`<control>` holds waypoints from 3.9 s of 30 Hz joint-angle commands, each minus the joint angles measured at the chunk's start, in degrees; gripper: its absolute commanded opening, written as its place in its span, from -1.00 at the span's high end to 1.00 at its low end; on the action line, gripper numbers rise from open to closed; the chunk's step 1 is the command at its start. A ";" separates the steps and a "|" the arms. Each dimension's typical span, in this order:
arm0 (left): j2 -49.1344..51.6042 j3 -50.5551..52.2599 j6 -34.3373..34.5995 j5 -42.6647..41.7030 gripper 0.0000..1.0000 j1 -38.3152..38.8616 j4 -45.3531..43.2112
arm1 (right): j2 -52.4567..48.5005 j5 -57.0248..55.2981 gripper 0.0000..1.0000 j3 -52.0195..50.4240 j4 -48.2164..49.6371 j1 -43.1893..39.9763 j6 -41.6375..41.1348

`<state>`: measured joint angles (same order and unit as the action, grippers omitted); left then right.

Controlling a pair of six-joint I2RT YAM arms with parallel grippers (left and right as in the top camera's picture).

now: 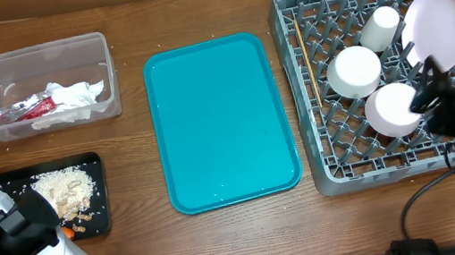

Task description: Sort waste into correct bins and load items into the dishwasher rack

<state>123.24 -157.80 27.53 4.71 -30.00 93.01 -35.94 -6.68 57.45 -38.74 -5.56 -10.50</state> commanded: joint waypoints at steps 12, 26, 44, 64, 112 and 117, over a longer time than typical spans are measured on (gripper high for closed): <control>0.46 -0.13 0.81 0.33 -1.00 0.39 -0.07 | 34.51 6.40 -0.99 -46.93 34.12 -0.11 1.53; 0.46 -0.13 0.81 0.33 -1.00 0.39 -0.07 | 35.78 5.33 -1.00 -52.61 39.52 3.10 1.36; 0.46 -0.13 0.81 0.33 -1.00 0.39 -0.07 | 35.78 5.77 -1.00 -56.98 33.94 4.00 1.36; 0.46 -0.13 0.81 0.33 -1.00 0.39 -0.07 | 35.78 5.75 -1.00 -56.98 33.97 4.00 1.38; -25.31 26.47 -24.81 -1.49 -1.00 13.97 -18.93 | 35.78 5.75 -1.00 -56.98 33.97 4.00 1.36; -37.55 45.51 -21.24 -4.00 -1.00 13.97 -28.13 | 35.78 5.75 -1.00 -56.98 33.97 4.00 1.38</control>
<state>91.35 -120.79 3.95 2.90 -15.86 67.53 -0.62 -0.82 1.06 -5.08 -1.83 -9.17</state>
